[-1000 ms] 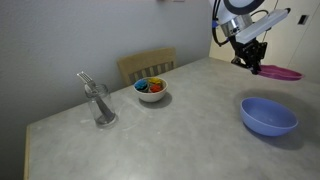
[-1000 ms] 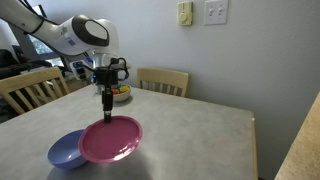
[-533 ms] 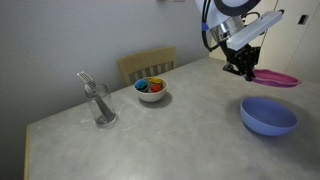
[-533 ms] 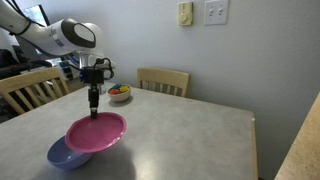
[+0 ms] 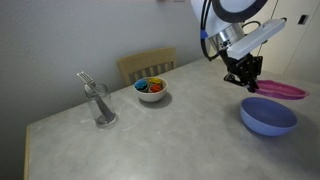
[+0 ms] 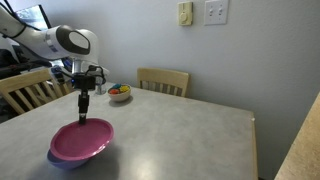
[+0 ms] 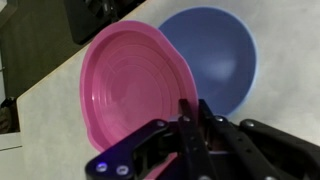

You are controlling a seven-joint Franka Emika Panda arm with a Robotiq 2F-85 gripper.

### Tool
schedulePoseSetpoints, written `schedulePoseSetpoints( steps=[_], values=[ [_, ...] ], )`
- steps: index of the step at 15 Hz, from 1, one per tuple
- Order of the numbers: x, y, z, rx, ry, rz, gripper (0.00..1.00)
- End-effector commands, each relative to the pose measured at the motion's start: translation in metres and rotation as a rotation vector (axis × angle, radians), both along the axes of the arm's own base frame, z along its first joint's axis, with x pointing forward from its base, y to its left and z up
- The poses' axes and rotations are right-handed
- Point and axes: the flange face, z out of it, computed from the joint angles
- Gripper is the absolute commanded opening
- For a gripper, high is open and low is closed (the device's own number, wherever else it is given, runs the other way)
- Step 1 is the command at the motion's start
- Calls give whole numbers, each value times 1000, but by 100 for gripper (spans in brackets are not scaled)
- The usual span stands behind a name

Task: Put the lid on the bowl

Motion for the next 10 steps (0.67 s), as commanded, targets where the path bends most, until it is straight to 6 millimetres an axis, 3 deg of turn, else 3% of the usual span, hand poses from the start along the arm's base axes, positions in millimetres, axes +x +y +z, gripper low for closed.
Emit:
schedulePoseSetpoints(
  steps=[1, 5, 10],
  values=[
    [-14, 22, -3, 79, -5, -46, 3],
    [-7, 46, -9, 151, -39, -127, 3],
    [-2, 49, -14, 149, -67, -231, 3]
  ],
)
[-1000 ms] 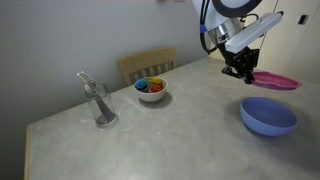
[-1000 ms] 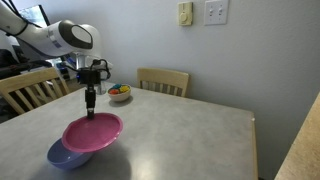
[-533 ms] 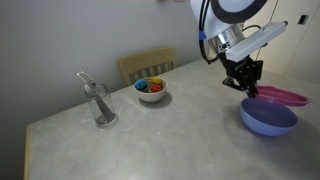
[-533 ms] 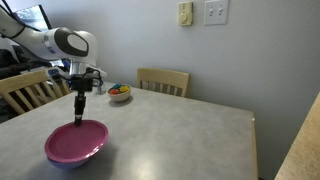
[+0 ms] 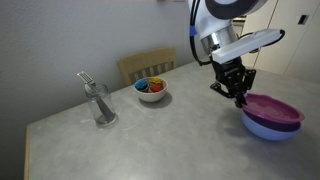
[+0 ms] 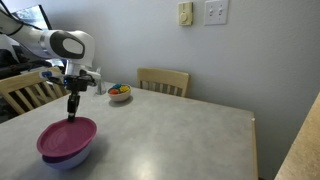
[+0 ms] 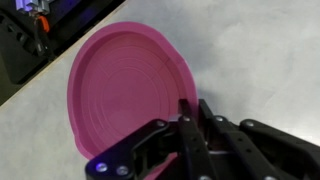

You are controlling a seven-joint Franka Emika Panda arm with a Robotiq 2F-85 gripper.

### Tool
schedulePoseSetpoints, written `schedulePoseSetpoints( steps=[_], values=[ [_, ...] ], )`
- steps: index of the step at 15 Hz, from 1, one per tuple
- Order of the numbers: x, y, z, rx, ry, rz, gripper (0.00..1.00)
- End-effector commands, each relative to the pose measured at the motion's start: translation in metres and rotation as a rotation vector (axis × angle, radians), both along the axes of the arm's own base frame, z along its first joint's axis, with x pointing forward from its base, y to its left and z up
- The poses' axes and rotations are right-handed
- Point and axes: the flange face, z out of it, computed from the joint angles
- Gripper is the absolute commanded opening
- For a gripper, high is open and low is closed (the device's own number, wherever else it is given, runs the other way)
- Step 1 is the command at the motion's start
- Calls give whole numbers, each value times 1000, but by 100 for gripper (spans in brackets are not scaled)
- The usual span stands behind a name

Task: Put the lid on the bowl

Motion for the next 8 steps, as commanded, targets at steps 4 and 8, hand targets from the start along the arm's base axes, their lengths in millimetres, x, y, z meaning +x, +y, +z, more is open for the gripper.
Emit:
schedulePoseSetpoints(
  steps=[4, 8],
  values=[
    [-6, -4, -4, -47, -14, -144, 3],
    [-12, -9, -2, -105, 2, -203, 3]
  ],
)
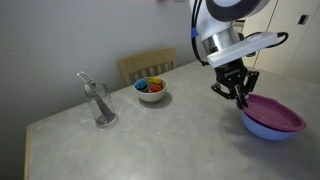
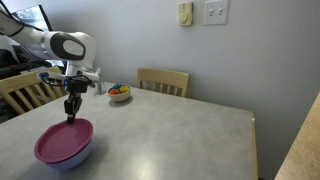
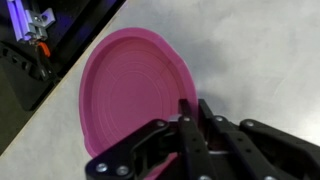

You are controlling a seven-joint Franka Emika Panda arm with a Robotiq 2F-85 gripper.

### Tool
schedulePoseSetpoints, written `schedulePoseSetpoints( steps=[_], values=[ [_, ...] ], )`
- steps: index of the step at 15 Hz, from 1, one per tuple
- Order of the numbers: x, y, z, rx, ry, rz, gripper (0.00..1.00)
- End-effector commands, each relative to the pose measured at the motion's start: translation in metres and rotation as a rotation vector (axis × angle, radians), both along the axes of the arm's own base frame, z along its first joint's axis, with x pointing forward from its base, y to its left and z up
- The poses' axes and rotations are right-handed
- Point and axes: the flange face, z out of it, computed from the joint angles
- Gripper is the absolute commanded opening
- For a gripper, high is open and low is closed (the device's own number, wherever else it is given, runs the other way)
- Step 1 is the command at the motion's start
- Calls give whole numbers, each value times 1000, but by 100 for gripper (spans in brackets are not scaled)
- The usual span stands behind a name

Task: Put the lid on the bowl

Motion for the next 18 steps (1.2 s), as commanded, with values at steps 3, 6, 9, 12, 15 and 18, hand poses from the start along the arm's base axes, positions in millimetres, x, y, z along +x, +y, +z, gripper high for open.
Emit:
schedulePoseSetpoints(
  steps=[3, 6, 9, 12, 15, 18],
  values=[
    [-11, -9, 4, -67, 15, -83, 3],
    [-10, -12, 1, -97, 29, -111, 3],
    [-8, -16, -5, -114, 46, -118, 3],
    [-8, -16, -13, -105, 66, -111, 3],
    [-10, -12, -23, -89, 81, -99, 37],
    [-9, -7, -32, -83, 91, -83, 56]
  ],
)
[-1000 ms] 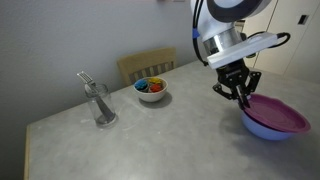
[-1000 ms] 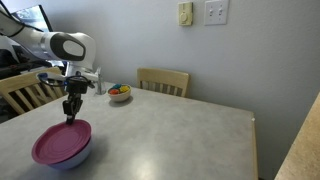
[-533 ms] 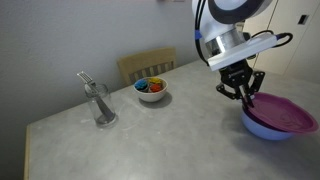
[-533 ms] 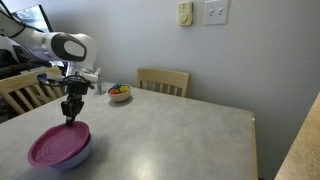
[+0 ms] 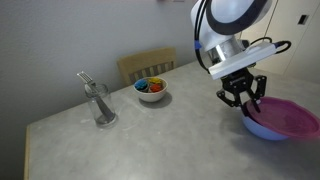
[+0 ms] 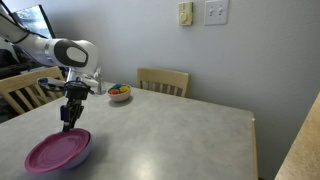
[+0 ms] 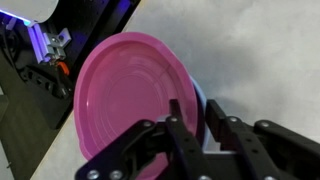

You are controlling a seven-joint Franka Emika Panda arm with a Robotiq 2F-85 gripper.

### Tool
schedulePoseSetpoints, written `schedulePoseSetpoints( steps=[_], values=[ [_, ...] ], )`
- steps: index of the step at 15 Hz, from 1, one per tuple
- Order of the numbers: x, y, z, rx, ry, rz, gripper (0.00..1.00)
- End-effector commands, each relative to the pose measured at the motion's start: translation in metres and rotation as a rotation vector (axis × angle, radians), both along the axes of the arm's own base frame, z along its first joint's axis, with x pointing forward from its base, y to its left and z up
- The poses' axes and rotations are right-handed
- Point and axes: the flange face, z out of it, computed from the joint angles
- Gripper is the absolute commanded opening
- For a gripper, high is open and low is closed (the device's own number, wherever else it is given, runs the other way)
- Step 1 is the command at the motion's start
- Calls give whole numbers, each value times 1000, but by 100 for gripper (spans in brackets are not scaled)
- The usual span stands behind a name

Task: Put the lid on the bowl

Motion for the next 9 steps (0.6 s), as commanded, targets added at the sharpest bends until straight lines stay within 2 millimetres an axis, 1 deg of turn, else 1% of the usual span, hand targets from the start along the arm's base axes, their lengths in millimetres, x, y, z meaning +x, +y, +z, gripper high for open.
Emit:
schedulePoseSetpoints(
  steps=[1, 4, 6, 9],
  values=[
    [4, 4, -7, 19, 17, 22, 65],
    [7, 7, -5, 17, 9, 29, 85],
    [10, 9, 4, 13, -6, 35, 99],
    [12, 11, 18, 28, -20, 46, 100]
  ],
)
